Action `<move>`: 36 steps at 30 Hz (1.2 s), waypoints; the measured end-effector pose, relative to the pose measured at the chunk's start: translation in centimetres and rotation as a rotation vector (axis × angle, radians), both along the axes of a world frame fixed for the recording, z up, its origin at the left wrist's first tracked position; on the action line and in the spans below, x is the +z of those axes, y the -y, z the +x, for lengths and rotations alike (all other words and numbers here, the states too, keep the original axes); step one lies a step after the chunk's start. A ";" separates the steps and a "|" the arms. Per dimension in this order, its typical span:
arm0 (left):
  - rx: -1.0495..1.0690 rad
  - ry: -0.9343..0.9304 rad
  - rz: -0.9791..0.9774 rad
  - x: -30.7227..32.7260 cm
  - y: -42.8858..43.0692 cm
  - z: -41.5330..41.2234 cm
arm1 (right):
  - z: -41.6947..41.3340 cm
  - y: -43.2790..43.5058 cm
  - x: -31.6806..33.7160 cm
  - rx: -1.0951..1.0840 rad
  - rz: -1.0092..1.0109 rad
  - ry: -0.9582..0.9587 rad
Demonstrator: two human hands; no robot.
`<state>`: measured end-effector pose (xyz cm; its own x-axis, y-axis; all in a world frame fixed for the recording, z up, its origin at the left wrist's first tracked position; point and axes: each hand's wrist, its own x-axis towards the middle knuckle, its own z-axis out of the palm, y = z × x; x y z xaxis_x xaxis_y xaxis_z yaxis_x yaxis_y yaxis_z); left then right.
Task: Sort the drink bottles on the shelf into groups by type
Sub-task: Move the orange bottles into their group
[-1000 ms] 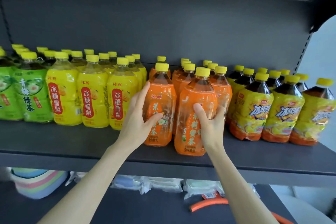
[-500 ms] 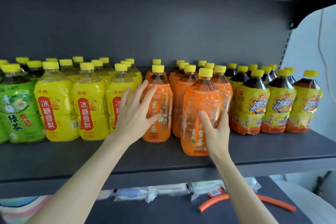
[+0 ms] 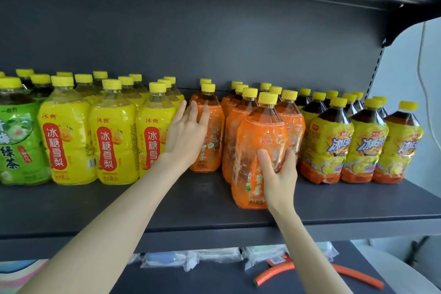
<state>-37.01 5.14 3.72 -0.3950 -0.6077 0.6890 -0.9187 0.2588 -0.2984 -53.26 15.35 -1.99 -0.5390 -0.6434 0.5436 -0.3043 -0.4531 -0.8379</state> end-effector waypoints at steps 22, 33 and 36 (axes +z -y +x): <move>-0.578 -0.703 0.251 0.5 -4.0 1.1 | 0.7 -0.3 -0.2 -0.053 0.011 -0.036; -0.876 -0.843 0.464 -0.9 -5.7 4.7 | 6.3 0.5 -0.9 0.288 0.130 -0.146; -0.774 -0.768 0.367 -0.9 -4.9 5.4 | 5.6 0.3 -1.1 0.183 0.194 -0.384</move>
<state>-31.60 10.05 2.82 -0.3026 -0.5994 0.7411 -0.3823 0.7886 0.4817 -47.64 15.07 -3.10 -0.1908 -0.8183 0.5422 -0.5388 -0.3744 -0.7546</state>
